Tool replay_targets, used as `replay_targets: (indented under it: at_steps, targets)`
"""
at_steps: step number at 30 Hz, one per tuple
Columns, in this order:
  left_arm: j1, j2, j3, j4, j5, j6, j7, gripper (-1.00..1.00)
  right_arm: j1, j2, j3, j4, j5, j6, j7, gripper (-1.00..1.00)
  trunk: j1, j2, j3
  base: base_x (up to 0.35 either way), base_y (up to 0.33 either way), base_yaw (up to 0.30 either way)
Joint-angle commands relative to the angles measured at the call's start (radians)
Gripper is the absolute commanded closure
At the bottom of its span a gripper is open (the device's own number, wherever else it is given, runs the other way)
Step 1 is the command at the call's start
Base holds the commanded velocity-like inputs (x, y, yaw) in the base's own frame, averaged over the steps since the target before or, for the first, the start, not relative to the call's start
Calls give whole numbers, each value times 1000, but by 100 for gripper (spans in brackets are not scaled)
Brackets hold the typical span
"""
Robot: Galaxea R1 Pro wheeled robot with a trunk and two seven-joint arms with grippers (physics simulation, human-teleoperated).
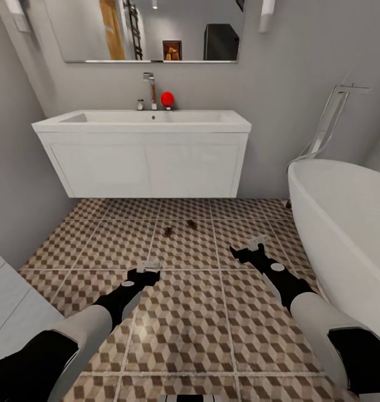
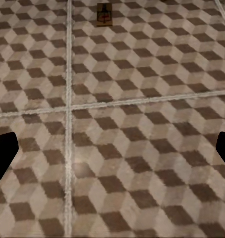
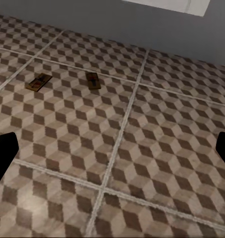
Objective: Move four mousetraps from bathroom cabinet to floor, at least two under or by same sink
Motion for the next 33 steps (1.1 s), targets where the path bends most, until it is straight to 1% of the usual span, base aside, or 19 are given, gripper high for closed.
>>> replay_targets:
  at_steps: [1,3,7,8,10,14,15,17,23,25,28,30,31,32,33]
  targets:
    - [2,0,-9,2,9,-5,5,-100,-1,-1,2,13,7,-15,-1,-100,-1,0,5,0,0,0]
    - [19,1,-9,11,9,-10,5,-100,0,-1,3,60,7,-48,-1,-100,-2,0,16,0,0,0]
    - [44,2,-9,29,9,-28,5,-100,0,-1,2,125,7,-83,-2,-100,-17,28,35,0,0,0]
    - [62,3,-9,52,9,-44,5,-100,0,-1,3,173,7,-123,-2,-100,-21,35,39,0,0,0]
    - [74,3,-9,68,8,-55,5,-100,0,-1,2,205,7,-150,-2,-100,-28,49,49,0,0,0]
    - [90,5,-9,90,8,-72,5,-100,0,-1,3,238,7,-178,-2,-100,-44,77,67,0,0,0]
    - [93,5,-9,95,8,-77,5,-100,0,-1,3,242,7,-182,-2,-100,-48,84,72,0,0,0]
    - [106,7,-8,116,8,-107,5,-100,1,-1,3,253,6,-190,-9,-100,-55,98,81,0,0,0]
    - [120,9,-7,147,9,-133,5,-100,6,-1,3,259,5,-193,-37,-100,-78,140,109,0,0,0]
    - [126,9,-7,167,9,-143,5,-100,33,-1,2,262,5,-198,-57,-100,-86,154,119,0,0,0]
    - [127,9,-7,178,10,-160,5,-100,45,-1,2,263,4,-205,-66,-100,-97,175,133,0,0,0]
    - [128,9,-7,188,10,-179,5,-100,49,-1,3,264,4,-212,-73,-100,-105,189,142,0,0,0]
    - [129,9,-7,201,10,-199,5,-100,53,-1,3,265,4,-220,-79,-100,-109,196,147,0,0,0]
    - [129,9,-7,201,10,-199,5,-100,53,-1,3,265,4,-220,-79,-100,-113,203,152,0,0,0]
    - [131,9,-7,215,10,-222,4,-100,55,-1,3,266,4,-229,-87,-100,-117,210,157,0,0,0]
